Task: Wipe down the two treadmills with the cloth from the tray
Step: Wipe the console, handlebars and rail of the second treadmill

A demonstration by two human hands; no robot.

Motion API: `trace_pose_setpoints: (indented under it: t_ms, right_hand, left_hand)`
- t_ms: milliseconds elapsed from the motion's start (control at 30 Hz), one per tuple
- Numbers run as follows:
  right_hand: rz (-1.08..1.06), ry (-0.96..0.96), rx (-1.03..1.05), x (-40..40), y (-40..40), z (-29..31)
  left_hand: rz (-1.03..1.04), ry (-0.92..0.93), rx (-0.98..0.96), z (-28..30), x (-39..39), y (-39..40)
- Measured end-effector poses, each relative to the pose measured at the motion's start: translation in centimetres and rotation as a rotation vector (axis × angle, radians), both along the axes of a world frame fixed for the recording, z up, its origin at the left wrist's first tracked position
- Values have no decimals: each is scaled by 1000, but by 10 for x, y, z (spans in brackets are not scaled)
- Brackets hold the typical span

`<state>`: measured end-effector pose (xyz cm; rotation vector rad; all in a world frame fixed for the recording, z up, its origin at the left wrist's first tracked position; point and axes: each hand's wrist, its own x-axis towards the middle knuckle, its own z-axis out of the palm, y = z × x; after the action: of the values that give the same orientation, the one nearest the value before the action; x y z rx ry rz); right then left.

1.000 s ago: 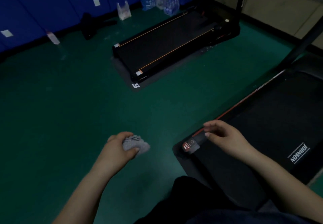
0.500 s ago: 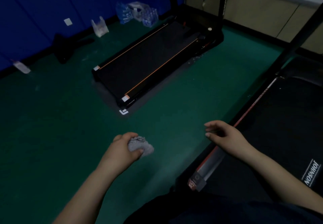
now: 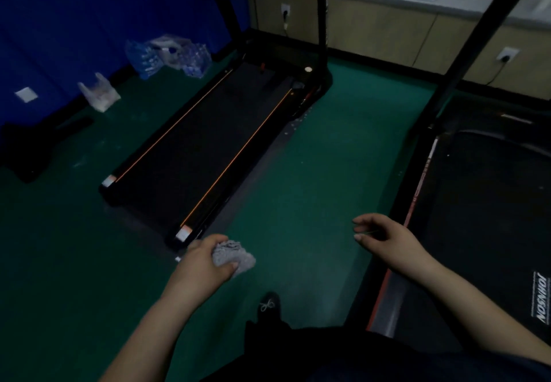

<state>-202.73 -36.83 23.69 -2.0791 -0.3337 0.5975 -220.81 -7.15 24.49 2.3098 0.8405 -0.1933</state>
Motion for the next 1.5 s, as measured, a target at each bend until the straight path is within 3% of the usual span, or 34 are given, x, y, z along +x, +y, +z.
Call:
trace_pose_setpoints:
  t_ms: [200, 500, 767, 967, 1233, 1500]
  right_hand:
    - [-172, -21, 15, 54, 35, 16]
    - [-386, 40, -21, 141, 21, 10]
    - [-424, 61, -53, 300, 0, 5]
    - [-426, 7, -20, 417, 7, 21]
    - [-448, 8, -30, 546, 38, 7]
    - [-544, -46, -40, 697, 74, 14]
  left_hand:
    - [-198, -35, 41, 14, 122, 64]
    - [-420, -35, -6, 10, 292, 64]
    - [-519, 19, 1, 0, 463, 44]
    - [-510, -65, -16, 18, 576, 37]
    - [-491, -2, -69, 1, 707, 75]
    - [-574, -45, -30, 9, 892, 114]
